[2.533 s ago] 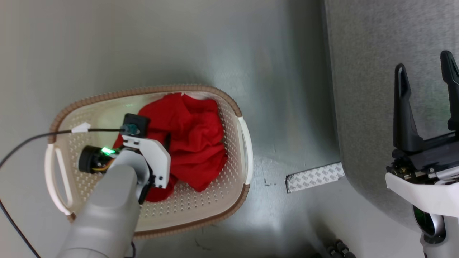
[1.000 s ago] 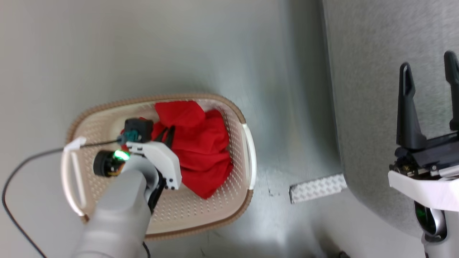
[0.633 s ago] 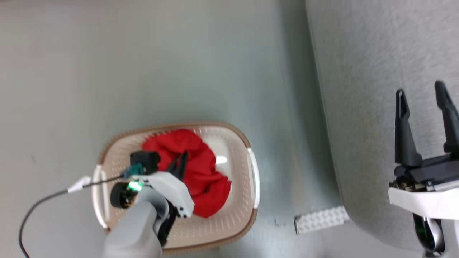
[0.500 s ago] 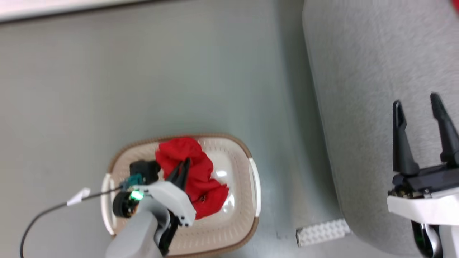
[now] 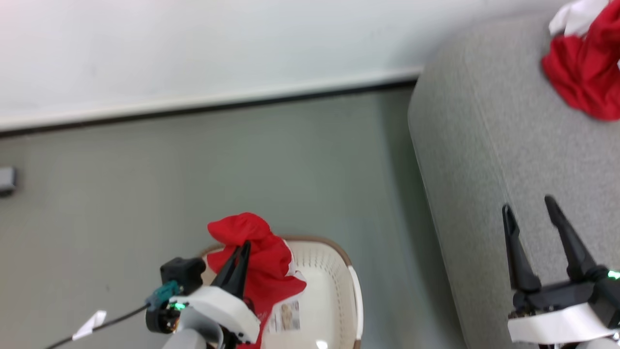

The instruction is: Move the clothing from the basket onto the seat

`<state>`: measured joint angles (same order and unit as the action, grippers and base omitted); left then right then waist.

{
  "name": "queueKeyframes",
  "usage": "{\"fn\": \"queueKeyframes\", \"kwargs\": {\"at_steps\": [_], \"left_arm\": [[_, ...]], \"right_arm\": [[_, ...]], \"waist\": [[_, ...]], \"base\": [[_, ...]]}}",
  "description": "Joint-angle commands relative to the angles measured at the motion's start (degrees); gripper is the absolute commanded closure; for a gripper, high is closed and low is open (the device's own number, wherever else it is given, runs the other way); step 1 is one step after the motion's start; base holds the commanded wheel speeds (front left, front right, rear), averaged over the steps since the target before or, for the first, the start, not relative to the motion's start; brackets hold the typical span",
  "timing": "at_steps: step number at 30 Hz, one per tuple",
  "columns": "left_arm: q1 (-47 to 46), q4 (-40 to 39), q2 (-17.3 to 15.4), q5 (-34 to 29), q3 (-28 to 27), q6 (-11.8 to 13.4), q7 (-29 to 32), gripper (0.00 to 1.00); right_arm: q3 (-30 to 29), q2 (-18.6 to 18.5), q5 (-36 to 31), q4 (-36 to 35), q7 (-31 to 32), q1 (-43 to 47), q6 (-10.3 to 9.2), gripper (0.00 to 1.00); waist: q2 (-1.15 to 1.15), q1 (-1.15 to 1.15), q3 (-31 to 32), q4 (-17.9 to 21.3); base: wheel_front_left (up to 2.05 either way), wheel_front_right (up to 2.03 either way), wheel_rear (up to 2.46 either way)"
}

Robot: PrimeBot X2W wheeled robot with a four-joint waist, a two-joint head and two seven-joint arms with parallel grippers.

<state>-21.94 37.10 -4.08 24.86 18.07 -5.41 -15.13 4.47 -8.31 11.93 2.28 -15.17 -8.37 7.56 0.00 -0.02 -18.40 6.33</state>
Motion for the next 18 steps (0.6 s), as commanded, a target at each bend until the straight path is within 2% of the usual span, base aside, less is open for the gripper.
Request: {"fn": "queueKeyframes", "kwargs": {"at_steps": [1, 11, 18], "left_arm": [[1.7, -1.8, -0.6, -1.0, -0.3, 0.4, 0.0, 1.0], [10.3, -13.5, -3.1, -2.2, -1.7, 2.4, 0.0, 1.0], [15.2, -18.2, -4.9, -2.6, -2.1, 3.8, 0.2, 1.0]], "right_arm": [[-0.1, -0.2, -0.6, 0.8, 0.0, 1.3, -0.15, 0.0], [1.1, -0.2, -0.4, 6.0, 0.0, 6.1, -0.14, 0.0], [1.7, -0.8, 0.3, 8.3, 0.0, 8.9, -0.14, 0.0]], "waist": [[0.0, 0.02, 3.6, -1.6], [0.0, 0.02, 12.7, -3.4], [0.0, 0.02, 17.8, -4.2]], "base": [[0.0, 0.0, 0.0], [0.0, 0.0, 0.0], [0.0, 0.0, 0.0]]}}
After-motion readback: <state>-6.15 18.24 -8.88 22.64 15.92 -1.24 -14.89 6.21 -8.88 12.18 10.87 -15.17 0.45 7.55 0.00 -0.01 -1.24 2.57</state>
